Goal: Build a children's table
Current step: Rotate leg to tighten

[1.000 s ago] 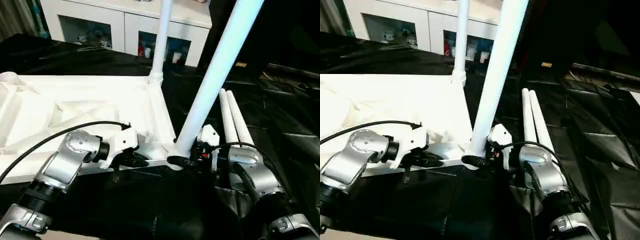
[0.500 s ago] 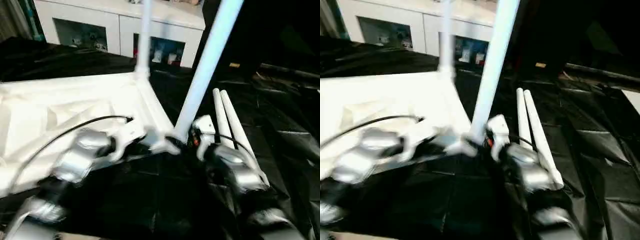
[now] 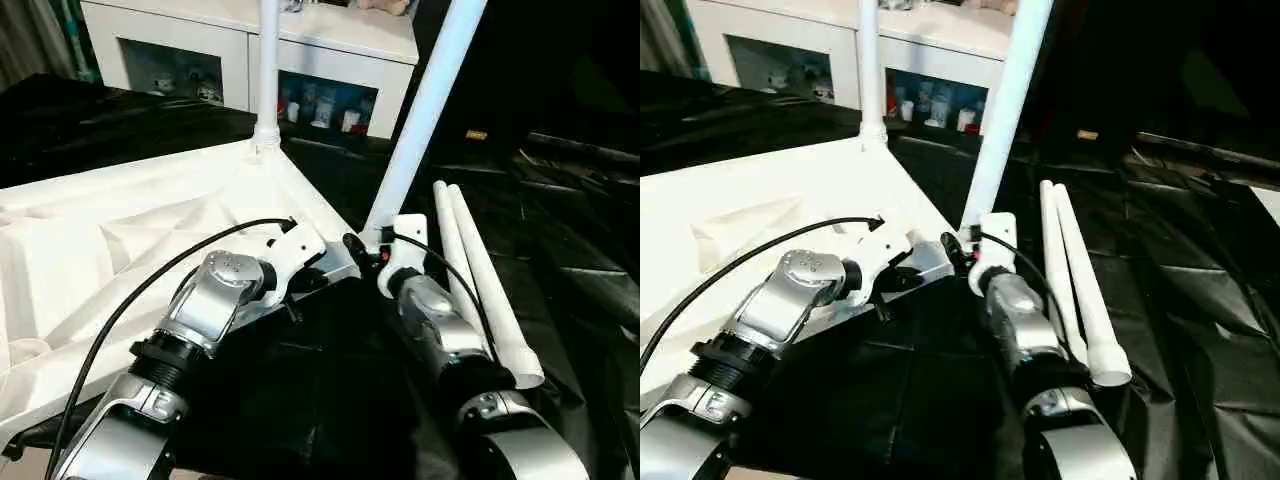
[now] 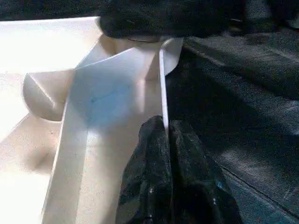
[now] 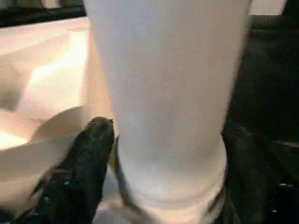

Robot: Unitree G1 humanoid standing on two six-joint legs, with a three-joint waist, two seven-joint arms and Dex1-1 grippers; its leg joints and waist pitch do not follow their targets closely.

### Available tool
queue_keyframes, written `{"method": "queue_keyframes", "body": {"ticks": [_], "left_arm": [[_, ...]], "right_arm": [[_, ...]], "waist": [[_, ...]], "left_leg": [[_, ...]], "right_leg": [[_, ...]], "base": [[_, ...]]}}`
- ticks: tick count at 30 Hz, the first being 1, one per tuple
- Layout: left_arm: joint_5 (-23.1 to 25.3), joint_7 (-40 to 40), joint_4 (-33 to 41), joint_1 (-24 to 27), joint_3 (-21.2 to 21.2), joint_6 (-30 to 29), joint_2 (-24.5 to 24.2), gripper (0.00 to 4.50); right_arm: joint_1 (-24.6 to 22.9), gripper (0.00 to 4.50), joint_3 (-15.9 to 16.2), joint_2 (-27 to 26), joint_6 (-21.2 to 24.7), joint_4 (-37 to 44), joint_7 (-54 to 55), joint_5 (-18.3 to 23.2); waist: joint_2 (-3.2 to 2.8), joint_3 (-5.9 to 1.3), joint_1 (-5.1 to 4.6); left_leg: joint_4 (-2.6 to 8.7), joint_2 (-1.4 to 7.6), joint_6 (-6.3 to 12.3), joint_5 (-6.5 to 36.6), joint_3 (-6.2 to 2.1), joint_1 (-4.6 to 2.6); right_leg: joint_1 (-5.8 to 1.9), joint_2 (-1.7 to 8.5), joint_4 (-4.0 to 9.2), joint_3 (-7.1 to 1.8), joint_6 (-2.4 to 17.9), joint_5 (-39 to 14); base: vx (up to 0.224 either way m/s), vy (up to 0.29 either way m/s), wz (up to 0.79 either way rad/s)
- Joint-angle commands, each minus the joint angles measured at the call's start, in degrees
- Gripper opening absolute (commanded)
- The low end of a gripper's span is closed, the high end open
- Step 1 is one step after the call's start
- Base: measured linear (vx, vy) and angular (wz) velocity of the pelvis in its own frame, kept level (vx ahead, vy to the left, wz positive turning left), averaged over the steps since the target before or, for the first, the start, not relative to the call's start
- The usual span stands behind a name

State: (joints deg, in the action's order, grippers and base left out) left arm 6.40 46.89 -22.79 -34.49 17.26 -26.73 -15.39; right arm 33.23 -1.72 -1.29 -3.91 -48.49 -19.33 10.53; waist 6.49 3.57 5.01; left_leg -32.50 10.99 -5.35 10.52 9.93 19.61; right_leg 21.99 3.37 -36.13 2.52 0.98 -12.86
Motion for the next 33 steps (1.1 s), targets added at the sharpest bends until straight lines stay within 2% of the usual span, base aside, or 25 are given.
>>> {"method": "queue_keyframes", "body": {"ticks": [1, 2, 4, 5, 7, 9, 10, 11, 12, 13, 14, 15, 19, 24, 25, 28, 30, 33], "left_arm": [[0.38, 0.08, -1.29, 1.25, 1.21, -0.5, -0.05, 0.0], [-0.39, 4.24, -0.04, 2.29, 1.89, 1.93, -2.12, 0.0], [-0.76, 6.36, 0.71, 2.9, 2.17, 2.11, -3.43, 0.0], [-0.76, 6.36, 0.71, 2.9, 2.17, 2.11, -3.43, 0.0], [-0.99, 7.97, 1.2, 3.36, 2.45, 3.07, -4.46, 0.0], [-1.28, 9.45, 1.52, 3.84, 2.51, 3.75, -5.95, 0.0], [-2.65, 12.26, 2.56, 4.57, 2.25, 4.36, -7.58, 0.0], [-2.65, 12.26, 2.56, 4.57, 2.25, 4.36, -7.58, 0.0], [-4.85, 16.62, 4.51, 5.77, 2.01, 6.32, -9.38, 0.0], [-4.85, 16.62, 4.51, 5.77, 2.01, 6.32, -9.38, 0.0], [-6.63, 20.48, 6.5, 6.88, 1.95, 7.7, -11.1, 0.0], [-8.17, 23.43, 8.52, 7.91, 1.83, 7.99, -12.54, 0.0], [-9.74, 26.2, 10.87, 9.23, 1.52, 7.91, -14.15, 0.0], [-10.24, 26.78, 11.69, 10.44, 1.21, 8.16, -15.89, 0.0], [-10.48, 27.1, 11.9, 10.75, 1.05, 8.26, -16.27, 0.0], [-10.52, 27.46, 12.08, 11.08, 0.85, 8.38, -16.56, 0.0], [-10.49, 27.6, 12.2, 11.28, 0.71, 8.31, -16.68, 0.0], [-10.42, 27.57, 12.28, 11.36, 0.66, 8.21, -16.75, 0.0]], "right_arm": [[-1.07, 3.79, 3.74, 0.1, 0.98, 0.48, -6.01, -0.69], [-2.27, 3.87, 6.04, 3.03, 0.99, 3.11, -11.56, -1.55], [-3.14, 3.87, 7.14, 4.87, 0.97, 4.98, -15.2, -1.48], [-3.14, 3.87, 7.14, 4.87, 0.97, 4.98, -15.2, -1.48], [-3.81, 3.87, 7.78, 6.2, 0.94, 6.35, -17.83, -1.31], [-4.67, 3.87, 7.72, 7.91, 1.43, 8.03, -21.3, -0.69], [-5.6, 3.87, 7.91, 9.95, 1.45, 9.77, -24.99, -0.3], [-5.6, 3.87, 7.91, 9.95, 1.45, 9.77, -24.99, -0.3], [-6.47, 3.87, 8.11, 11.7, 1.82, 11.76, -28.51, 0.61], [-6.47, 3.87, 8.11, 11.7, 1.82, 11.76, -28.51, 0.61], [-7.3, 3.87, 8.59, 13.06, 2.18, 13.74, -31.52, 1.4], [-8.03, 3.87, 9.41, 14.08, 2.47, 15.54, -33.95, 1.9], [-8.83, 3.87, 10.55, 14.99, 2.68, 17.23, -36.17, 1.84], [-9.82, 3.87, 11.89, 15.58, 3.1, 18.79, -39.14, 1.39], [-10.08, 3.6, 12.01, 15.76, 3.53, 19.36, -39.8, 1.48], [-10.29, 3.49, 12.08, 15.85, 4.02, 19.76, -40.44, 1.61], [-10.38, 3.16, 12.29, 15.93, 4.33, 19.9, -40.88, 1.74], [-10.39, 3.03, 12.18, 15.83, 4.62, 19.91, -40.94, 1.84]], "waist": [[-0.74, -2.32, 0.06], [-0.91, -2.33, 0.23], [-0.66, -2.44, 0.19], [-0.66, -2.68, 0.27], [-0.72, -2.72, 0.26], [-0.93, -2.74, 0.27], [-0.8, -2.83, 0.27], [-0.9, -2.92, 0.2], [-0.81, -2.84, 0.39], [-0.78, -2.89, 0.17], [-0.84, -2.88, 0.13], [-0.81, -2.9, 0.35], [-1.09, -2.7, 0.26], [-0.9, -2.61, 0.38], [-0.84, -2.66, 0.44], [-0.74, -2.78, 0.45], [-0.77, -2.87, 0.41], [-0.72, -2.94, 0.41]], "left_leg": [[4.24, 2.36, 1.11, 13.17, -0.87, 0.34], [4.22, 2.34, 1.21, 13.0, -0.91, 0.31], [4.02, 2.38, 1.82, 11.59, -0.76, 0.46], [3.81, 2.34, 2.36, 9.06, -0.71, 0.52], [3.67, 2.36, 3.0, 6.68, -0.58, 0.58], [3.66, 2.29, 3.29, 5.24, -0.61, 0.61], [3.45, 2.3, 3.92, 4.92, -0.55, 0.57], [3.38, 2.35, 4.62, 3.95, -0.44, 0.45], [3.35, 2.31, 4.87, 3.73, -0.5, 0.39], [3.32, 2.3, 5.25, 3.61, -0.42, 0.57], [3.33, 2.35, 5.35, 3.79, -0.34, 0.37], [3.3, 2.48, 5.58, 4.4, -0.44, 0.45], [3.43, 2.49, 5.46, 5.18, -0.22, 0.15], [3.63, 2.54, 3.78, 7.05, -0.35, 0.28], [3.56, 2.46, 3.7, 6.67, -0.33, 0.31], [3.47, 2.41, 3.92, 5.37, -0.36, 0.41], [3.36, 2.36, 4.21, 4.68, -0.3, 0.33], [3.25, 2.32, 4.47, 3.97, -0.28, 0.37]], "right_leg": [[-1.76, 4.9, 5.4, -2.83, 8.06, -14.53], [-1.73, 4.89, 5.53, -2.82, 7.76, -14.97], [-1.81, 4.94, 5.38, -2.96, 7.97, -13.42], [-1.97, 4.86, 5.04, -2.91, 8.74, -10.14], [-2.01, 4.64, 4.6, -2.86, 9.97, -5.67], [-2.25, 4.5, 4.34, -2.73, 10.91, -2.67], [-2.41, 4.53, 4.14, -2.76, 11.48, -0.87], [-2.25, 4.44, 3.84, -2.76, 12.3, 1.6], [-2.43, 4.42, 3.87, -2.7, 12.62, 2.27], [-2.4, 4.42, 3.66, -2.75, 13.06, 3.22], [-2.21, 4.44, 3.71, -2.73, 13.45, 3.15], [-2.49, 4.58, 3.65, -2.73, 13.53, 2.56], [-1.96, 4.36, 3.79, -2.72, 14.09, 1.88], [-2.11, 4.61, 4.12, -2.78, 13.02, -3.12], [-2.18, 4.58, 4.09, -2.82, 12.8, -2.92], [-2.28, 4.56, 3.83, -2.79, 12.58, -1.33], [-2.24, 4.52, 3.73, -2.76, 12.93, -0.44], [-2.29, 4.47, 3.58, -2.74, 13.28, 0.72]], "base": [[0.0, 0.0, 0.0], [0.0, 0.0, 0.0], [0.0, 0.0, 0.0], [0.0, 0.0, 0.0], [0.0, 0.0, 0.0], [0.0, 0.0, 0.0], [0.0, 0.0, 0.0], [0.0, 0.0, 0.0], [0.0, 0.0, 0.0], [0.0, 0.0, 0.0], [0.0, 0.0, 0.0], [0.0, 0.0, 0.0], [0.0, 0.0, 0.0], [0.0, 0.0, 0.0], [0.0, 0.0, 0.0], [0.0, 0.0, 0.0], [0.0, 0.0, 0.0], [0.0, 0.0, 0.0]]}}
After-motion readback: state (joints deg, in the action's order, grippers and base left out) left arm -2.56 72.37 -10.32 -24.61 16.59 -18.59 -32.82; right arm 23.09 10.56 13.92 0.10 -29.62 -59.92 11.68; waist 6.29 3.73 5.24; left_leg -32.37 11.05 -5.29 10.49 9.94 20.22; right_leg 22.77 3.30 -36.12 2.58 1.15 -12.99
